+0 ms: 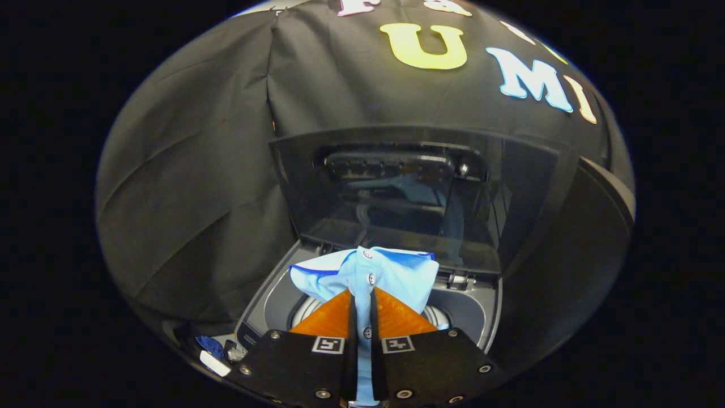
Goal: Put the clothes into the washing machine and then close the washing machine lid.
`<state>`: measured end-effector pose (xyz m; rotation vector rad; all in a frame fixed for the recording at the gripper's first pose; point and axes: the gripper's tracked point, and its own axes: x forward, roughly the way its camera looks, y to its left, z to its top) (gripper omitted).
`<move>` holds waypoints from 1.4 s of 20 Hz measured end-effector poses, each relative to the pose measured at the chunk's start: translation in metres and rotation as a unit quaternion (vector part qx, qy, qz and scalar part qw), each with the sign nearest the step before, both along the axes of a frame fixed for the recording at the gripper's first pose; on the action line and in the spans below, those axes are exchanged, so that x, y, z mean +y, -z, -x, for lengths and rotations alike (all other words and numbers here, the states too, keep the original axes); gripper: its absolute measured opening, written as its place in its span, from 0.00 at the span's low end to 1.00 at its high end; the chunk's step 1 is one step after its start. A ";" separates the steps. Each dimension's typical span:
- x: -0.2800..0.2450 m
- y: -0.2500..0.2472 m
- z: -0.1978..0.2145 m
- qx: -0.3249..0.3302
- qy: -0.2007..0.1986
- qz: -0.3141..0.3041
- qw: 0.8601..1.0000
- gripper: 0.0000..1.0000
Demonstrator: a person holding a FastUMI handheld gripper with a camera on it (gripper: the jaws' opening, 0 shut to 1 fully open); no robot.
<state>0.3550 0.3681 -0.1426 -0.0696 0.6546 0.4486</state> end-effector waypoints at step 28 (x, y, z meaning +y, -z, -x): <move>-0.004 -0.121 -0.006 -0.232 0.027 -0.042 0.971 0.95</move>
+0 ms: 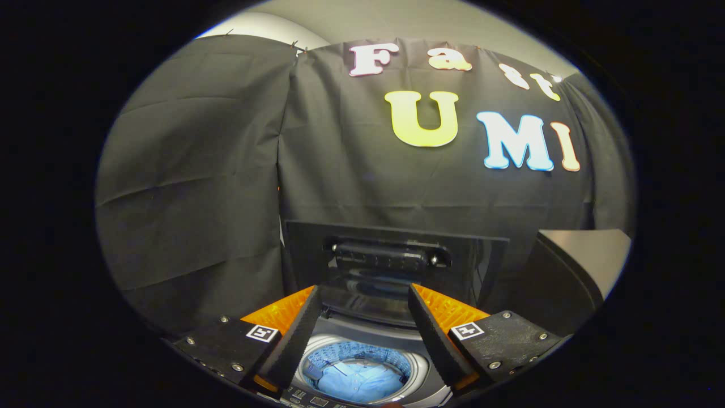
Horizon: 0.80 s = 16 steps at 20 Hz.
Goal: Put the clothes into the washing machine and then close the washing machine lid.
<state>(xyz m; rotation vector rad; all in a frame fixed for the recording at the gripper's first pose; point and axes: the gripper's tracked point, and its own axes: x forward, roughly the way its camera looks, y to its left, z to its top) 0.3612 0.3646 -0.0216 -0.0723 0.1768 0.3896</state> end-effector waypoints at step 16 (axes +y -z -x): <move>0.024 -0.054 -0.097 -0.018 0.049 -0.001 0.999 0.95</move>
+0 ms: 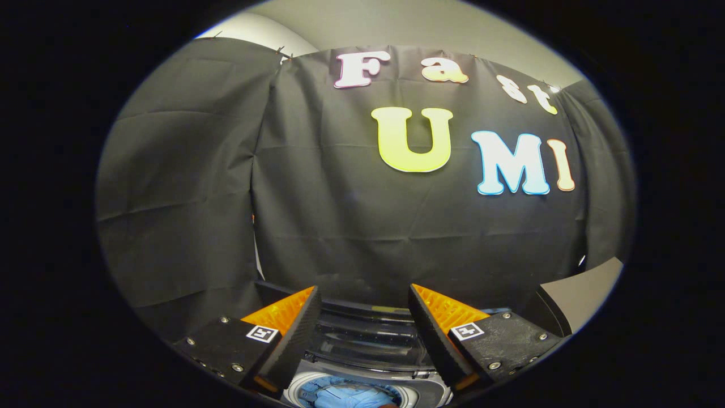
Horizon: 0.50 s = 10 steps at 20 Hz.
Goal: Put the clothes into the washing machine and then close the washing machine lid.
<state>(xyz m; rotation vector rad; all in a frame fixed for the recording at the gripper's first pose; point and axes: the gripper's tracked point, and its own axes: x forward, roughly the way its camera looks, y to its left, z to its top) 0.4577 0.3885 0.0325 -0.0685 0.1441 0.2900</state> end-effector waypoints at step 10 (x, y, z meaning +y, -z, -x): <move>0.007 0.021 -0.056 0.046 0.045 0.002 0.998 0.95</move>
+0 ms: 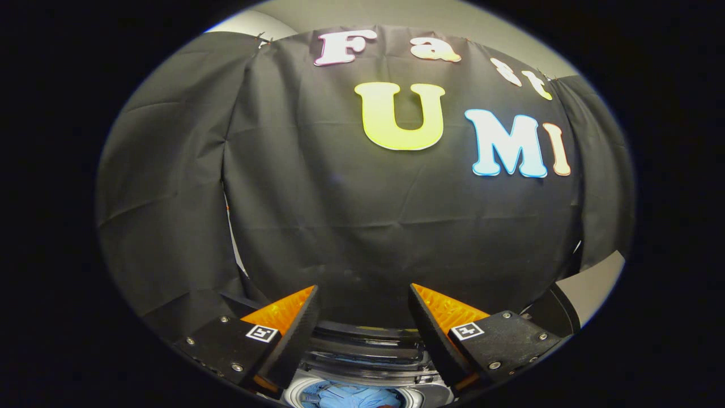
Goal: Put the clothes into the washing machine and then close the washing machine lid.
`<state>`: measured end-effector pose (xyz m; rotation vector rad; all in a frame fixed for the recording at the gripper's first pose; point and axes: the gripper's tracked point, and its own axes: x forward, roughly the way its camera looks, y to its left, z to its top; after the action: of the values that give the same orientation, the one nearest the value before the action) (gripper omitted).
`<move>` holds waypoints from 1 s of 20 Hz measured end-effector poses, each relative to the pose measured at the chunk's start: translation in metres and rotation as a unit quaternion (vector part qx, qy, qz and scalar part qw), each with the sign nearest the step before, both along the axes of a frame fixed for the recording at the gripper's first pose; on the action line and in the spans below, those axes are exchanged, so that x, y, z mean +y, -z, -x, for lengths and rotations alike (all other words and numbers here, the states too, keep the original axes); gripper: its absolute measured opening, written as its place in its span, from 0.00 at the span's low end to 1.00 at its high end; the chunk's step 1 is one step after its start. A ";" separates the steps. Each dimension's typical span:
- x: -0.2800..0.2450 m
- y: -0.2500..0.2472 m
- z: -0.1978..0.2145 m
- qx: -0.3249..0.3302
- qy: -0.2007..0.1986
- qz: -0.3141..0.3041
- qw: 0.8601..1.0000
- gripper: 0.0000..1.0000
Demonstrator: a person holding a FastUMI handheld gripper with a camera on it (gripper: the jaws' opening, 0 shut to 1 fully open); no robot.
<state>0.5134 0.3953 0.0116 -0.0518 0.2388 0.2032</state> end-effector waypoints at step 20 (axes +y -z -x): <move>-0.011 0.030 0.016 0.011 0.021 -0.022 0.999 0.95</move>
<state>0.4972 0.3848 -0.0183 -0.0013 0.2570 0.1665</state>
